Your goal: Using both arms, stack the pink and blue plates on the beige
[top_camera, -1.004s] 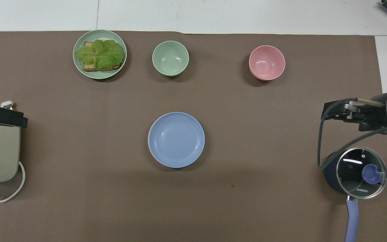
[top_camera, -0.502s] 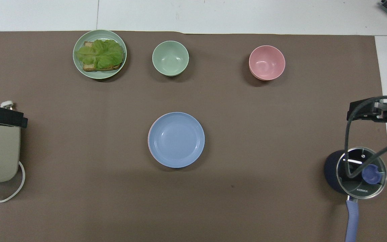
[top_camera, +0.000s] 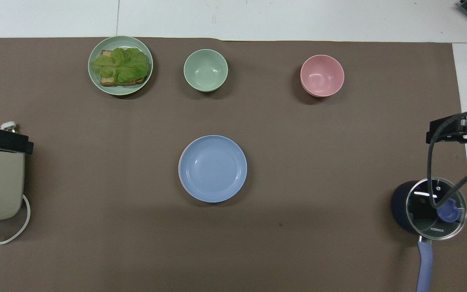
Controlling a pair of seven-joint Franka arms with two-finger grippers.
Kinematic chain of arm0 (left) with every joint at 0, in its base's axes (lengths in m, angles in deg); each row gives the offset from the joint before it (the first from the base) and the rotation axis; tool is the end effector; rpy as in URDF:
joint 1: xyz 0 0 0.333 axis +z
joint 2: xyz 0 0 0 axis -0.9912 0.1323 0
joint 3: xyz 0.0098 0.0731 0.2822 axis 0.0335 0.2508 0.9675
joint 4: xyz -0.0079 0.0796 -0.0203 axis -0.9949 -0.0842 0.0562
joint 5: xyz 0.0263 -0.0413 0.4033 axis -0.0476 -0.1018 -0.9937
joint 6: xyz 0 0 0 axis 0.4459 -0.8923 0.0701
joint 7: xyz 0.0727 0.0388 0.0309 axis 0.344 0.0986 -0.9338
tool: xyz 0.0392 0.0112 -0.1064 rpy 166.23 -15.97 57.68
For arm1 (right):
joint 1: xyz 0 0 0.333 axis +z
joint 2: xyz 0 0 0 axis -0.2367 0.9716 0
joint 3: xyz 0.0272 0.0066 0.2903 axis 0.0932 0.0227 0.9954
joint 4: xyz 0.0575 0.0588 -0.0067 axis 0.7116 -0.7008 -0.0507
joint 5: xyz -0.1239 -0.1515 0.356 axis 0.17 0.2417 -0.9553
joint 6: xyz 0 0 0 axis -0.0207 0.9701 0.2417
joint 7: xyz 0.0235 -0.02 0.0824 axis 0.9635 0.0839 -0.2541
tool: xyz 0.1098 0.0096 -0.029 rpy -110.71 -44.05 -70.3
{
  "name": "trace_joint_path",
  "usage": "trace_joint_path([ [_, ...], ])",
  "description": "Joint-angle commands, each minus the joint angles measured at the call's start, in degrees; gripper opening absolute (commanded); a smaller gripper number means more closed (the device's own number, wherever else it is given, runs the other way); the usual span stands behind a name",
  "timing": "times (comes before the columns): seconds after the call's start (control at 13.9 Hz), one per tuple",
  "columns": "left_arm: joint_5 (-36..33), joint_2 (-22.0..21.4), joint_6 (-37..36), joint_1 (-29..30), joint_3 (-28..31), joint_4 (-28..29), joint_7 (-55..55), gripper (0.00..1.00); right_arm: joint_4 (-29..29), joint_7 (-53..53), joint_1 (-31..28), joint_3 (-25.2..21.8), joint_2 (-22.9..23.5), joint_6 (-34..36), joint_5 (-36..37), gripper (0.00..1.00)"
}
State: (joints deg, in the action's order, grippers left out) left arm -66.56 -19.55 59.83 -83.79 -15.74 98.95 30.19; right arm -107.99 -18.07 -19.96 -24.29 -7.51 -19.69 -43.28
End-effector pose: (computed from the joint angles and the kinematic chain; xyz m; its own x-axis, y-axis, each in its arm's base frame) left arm 0.5334 -0.0456 0.6315 0.9942 -0.1076 0.0033 -0.1076 -0.9937 0.0315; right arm 0.5481 0.0102 0.6346 0.9837 -0.1797 0.0078 -0.1798 -0.9831 0.0340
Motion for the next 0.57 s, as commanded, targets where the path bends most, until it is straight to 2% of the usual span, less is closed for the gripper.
trace_joint_path([
  [0.0,0.4,-0.6,-1.0,0.3,0.0,0.0,0.1,1.00,-1.6,-2.7,-0.4,0.2,-1.1,-1.6,-0.6,1.00],
  [0.5,0.4,-0.6,-1.0,0.3,0.0,0.0,0.1,1.00,-1.9,-2.7,-0.5,0.2,-1.3,-0.9,-0.6,1.00],
])
